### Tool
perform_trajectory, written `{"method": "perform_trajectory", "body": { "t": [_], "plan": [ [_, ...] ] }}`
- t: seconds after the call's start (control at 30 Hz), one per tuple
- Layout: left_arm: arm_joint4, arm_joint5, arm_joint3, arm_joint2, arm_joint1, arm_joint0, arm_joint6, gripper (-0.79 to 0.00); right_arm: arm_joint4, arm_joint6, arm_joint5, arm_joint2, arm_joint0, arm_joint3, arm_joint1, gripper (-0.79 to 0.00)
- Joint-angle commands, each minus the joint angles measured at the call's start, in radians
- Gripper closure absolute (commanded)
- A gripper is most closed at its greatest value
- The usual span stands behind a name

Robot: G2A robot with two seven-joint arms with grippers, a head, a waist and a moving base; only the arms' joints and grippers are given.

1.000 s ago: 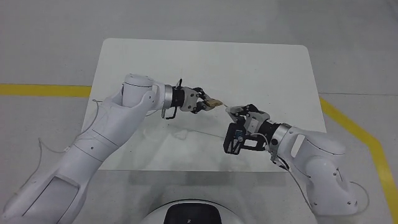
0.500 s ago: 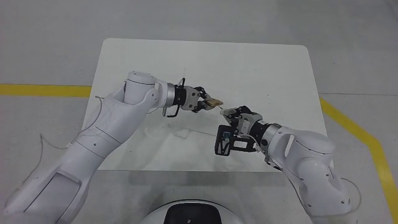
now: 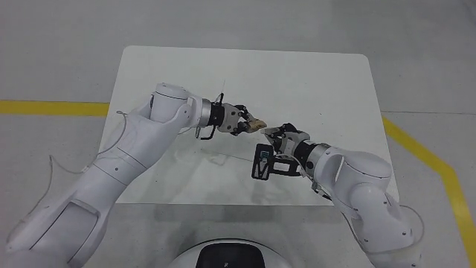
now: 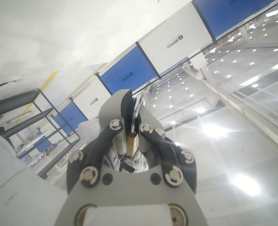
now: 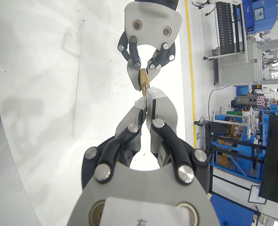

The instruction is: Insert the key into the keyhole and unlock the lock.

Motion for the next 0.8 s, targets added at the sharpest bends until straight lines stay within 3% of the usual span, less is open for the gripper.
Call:
{"method": "perform_trajectory", "body": {
  "t": [0.0, 0.43, 0.77],
  "plan": [
    [0.001, -0.001, 0.004, 0.0, 0.0, -0.002, -0.005, 0.0, 0.008, 0.003, 0.003, -0.002, 0.002, 0.001, 0.0, 0.0],
    [0.005, -0.013, 0.015, -0.008, 0.0, 0.003, -0.022, 0.0, -0.023, 0.083, 0.02, -0.02, -0.019, -0.055, 0.004, 0.0],
    [-0.012, -0.038, 0.024, -0.026, 0.002, 0.009, -0.021, 0.0, -0.007, 0.076, 0.043, -0.008, -0.029, -0.062, 0.004, 0.0]
  ]
}}
